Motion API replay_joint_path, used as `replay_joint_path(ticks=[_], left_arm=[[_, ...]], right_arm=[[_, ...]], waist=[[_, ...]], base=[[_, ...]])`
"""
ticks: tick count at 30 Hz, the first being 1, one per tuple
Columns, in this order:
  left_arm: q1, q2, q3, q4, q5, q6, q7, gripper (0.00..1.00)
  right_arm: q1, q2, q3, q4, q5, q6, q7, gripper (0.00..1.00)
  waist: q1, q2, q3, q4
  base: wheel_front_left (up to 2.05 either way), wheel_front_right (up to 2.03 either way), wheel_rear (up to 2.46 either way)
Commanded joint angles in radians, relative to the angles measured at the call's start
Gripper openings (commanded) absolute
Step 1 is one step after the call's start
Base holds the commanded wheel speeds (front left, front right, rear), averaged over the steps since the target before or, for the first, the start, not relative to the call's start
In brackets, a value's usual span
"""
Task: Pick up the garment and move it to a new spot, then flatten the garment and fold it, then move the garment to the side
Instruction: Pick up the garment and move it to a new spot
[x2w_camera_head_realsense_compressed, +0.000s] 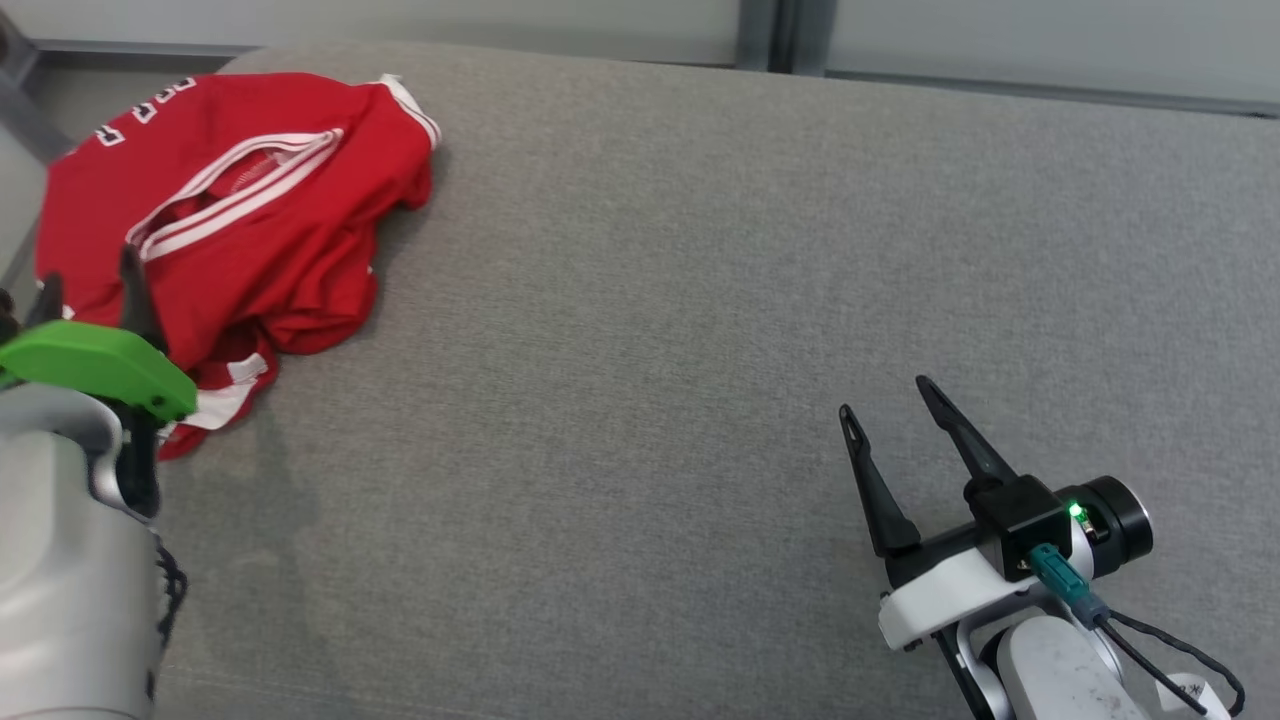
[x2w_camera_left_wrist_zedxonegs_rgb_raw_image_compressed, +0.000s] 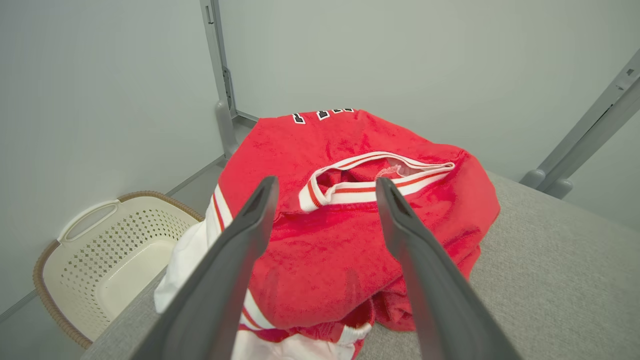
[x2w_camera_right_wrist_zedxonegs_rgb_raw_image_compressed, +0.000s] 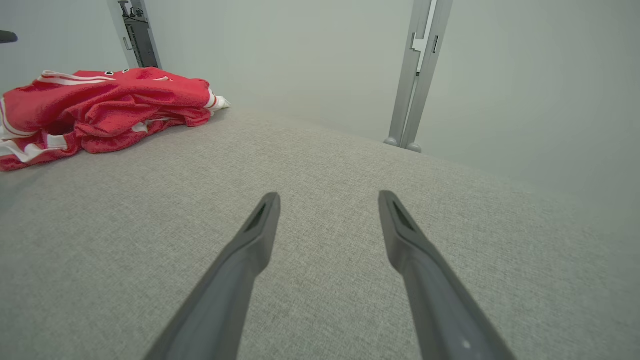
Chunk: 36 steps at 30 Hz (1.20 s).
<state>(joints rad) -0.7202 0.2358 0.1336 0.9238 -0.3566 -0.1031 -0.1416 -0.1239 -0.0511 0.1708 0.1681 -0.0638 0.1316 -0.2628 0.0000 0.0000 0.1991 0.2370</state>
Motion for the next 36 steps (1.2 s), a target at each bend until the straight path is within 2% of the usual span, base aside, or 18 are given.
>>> replay_joint_path(ticks=[1,8,13,14,16,21,26,33,36], left_arm=[[-0.046,0.03,0.004,0.01,0.015,0.012,0.001,1.0],[-0.111,0.111,-0.001,0.089,0.026,0.041,0.047,1.0],[-0.127,0.153,0.003,0.14,0.025,0.07,0.089,1.0],[-0.129,0.16,0.004,0.152,0.023,0.076,0.102,0.94],[-0.136,0.169,-0.001,0.165,0.026,0.079,0.115,0.0],[-0.133,0.187,-0.011,0.177,0.021,0.058,0.134,0.0],[-0.153,0.237,-0.021,0.13,0.033,0.046,0.107,0.0],[-0.193,0.314,-0.05,-0.028,0.065,0.024,0.036,0.0],[-0.219,0.311,-0.085,-0.14,0.066,-0.003,0.011,0.0]], right_arm=[[-0.018,-0.009,0.001,-0.015,-0.005,-0.002,-0.003,1.0],[-0.028,-0.015,0.011,-0.063,-0.009,-0.002,-0.003,1.0],[-0.029,-0.012,0.013,-0.083,-0.001,-0.002,-0.003,1.0],[-0.029,-0.011,0.014,-0.084,0.001,-0.002,-0.003,1.0],[-0.029,-0.01,0.01,-0.082,0.007,-0.002,-0.003,1.0],[-0.03,-0.006,0.015,-0.063,0.028,-0.002,-0.003,1.0],[-0.035,-0.003,0.035,-0.036,0.056,-0.002,-0.003,1.0],[-0.013,0.0,0.063,0.002,0.143,-0.002,-0.003,1.0],[0.001,0.0,0.067,0.009,0.182,-0.002,-0.003,1.0]], waist=[[0.0,0.0,0.168,-0.153],[0.0,0.0,0.26,-0.215],[0.0,0.0,0.294,-0.231],[0.0,0.0,0.297,-0.232],[0.0,0.0,0.297,-0.228],[0.0,0.0,0.263,-0.207],[0.0,0.0,0.188,-0.187],[0.0,0.0,0.048,-0.191],[0.0,0.0,-0.009,-0.205]], base=[[0.0,0.0,0.0],[0.0,0.0,0.0],[0.0,0.0,0.0],[0.0,0.0,0.0],[0.0,0.0,0.0],[0.0,0.0,0.0],[0.0,0.0,0.0],[0.0,0.0,0.0],[0.0,0.0,0.0]])
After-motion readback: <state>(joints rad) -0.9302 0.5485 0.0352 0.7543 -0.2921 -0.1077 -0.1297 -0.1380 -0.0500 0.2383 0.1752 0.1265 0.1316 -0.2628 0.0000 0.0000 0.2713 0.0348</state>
